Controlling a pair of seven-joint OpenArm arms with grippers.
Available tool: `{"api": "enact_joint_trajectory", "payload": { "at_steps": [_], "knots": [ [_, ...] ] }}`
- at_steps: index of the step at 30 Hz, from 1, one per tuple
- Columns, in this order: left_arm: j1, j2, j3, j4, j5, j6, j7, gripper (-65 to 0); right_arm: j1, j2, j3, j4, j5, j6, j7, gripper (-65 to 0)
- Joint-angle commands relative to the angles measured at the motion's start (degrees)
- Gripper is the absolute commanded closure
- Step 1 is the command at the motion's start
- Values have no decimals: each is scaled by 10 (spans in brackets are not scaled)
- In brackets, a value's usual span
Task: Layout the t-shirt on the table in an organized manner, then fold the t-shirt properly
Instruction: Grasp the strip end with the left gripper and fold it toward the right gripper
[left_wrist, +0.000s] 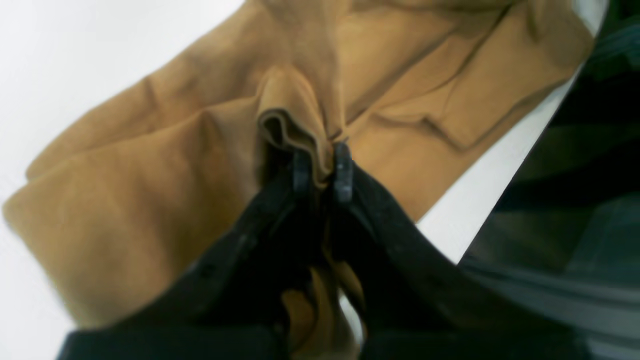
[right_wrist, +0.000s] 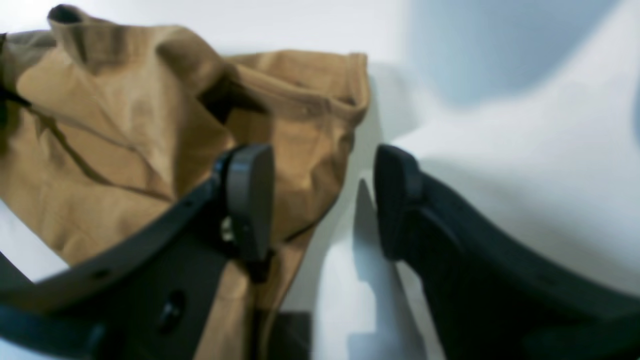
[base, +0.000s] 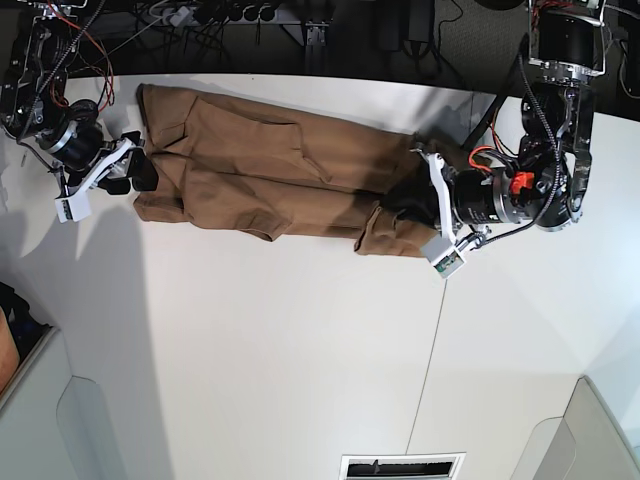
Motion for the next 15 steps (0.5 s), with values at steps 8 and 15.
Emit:
{"api": "enact_joint_trajectory", "payload": {
  "at_steps": [8, 15],
  "knots": [
    [-16, 36, -4, -26, -14, -3, -15, -8, 4, 9, 4, 10, 10, 2, 10, -321],
    [-15, 38, -4, -26, -56, -3, -15, -353, 2, 9, 4, 10, 17, 2, -2, -321]
  ]
}}
